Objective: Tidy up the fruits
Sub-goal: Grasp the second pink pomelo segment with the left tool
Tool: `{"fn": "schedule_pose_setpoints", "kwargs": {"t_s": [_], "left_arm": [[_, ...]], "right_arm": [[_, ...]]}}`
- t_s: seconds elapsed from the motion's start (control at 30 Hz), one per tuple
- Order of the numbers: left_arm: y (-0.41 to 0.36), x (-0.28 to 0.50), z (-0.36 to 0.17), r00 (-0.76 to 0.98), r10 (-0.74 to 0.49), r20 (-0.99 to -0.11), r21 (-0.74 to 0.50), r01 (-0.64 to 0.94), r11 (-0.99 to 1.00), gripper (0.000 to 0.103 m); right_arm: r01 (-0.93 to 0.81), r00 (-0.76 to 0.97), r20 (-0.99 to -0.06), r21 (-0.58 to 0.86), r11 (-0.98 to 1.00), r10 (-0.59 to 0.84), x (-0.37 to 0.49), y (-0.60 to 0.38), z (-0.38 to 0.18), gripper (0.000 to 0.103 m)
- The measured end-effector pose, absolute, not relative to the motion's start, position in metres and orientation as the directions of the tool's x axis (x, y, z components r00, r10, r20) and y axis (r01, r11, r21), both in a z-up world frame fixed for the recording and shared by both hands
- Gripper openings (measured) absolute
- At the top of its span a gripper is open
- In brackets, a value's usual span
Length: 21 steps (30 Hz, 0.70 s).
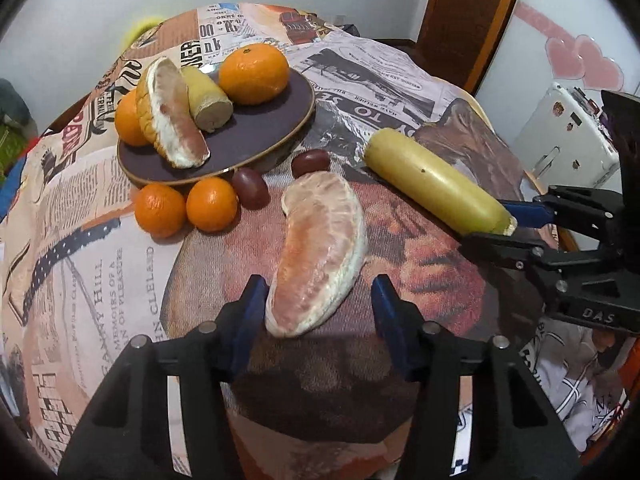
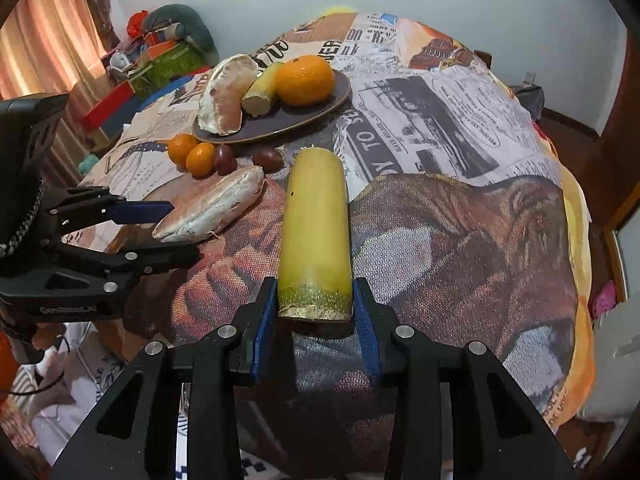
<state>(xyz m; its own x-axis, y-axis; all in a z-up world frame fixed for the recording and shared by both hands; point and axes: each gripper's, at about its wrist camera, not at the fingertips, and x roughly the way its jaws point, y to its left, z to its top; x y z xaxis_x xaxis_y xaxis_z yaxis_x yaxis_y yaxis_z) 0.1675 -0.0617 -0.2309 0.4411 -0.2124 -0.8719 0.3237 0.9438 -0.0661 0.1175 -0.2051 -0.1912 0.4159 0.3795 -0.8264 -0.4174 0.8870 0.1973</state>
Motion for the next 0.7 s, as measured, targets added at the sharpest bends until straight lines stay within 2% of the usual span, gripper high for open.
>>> {"fn": "schedule_pose_setpoints", "kwargs": {"t_s": [0.13, 0.23, 0.5, 0.6, 0.7], "left_arm": [[-0.063, 0.184, -0.231, 0.431, -0.228, -0.873, -0.091, 0.315, 0.945, 0.055], [-0.068, 0.196, -0.234, 0.419, -0.239, -0.876, -0.100, 0.326, 0.940, 0.055], [-0.077, 0.217, -0.239, 0.417, -0.255, -0.872, -0.109, 0.343, 0.933, 0.055], [-0.074, 0.220, -0.240, 0.429, -0.255, -0.867, -0.107, 0.339, 0.935, 0.049], [-0.069, 0.220, -0.239, 0.430, -0.273, -0.861, -0.131, 0.332, 0.934, 0.048]], "right_arm": [[-0.416, 0.411, -0.818, 0.226, 0.881, 0.403, 0.126, -0.206, -0.189, 0.035], [-0.413, 0.419, -0.807, 0.239, 0.879, 0.416, 0.135, -0.204, -0.186, 0.041], [-0.438, 0.403, -0.806, 0.247, 0.865, 0.434, 0.163, -0.195, -0.192, 0.041], [-0.446, 0.389, -0.808, 0.255, 0.858, 0.443, 0.168, -0.192, -0.197, 0.041], [-0.442, 0.392, -0.800, 0.270, 0.856, 0.455, 0.171, -0.191, -0.199, 0.039]]}}
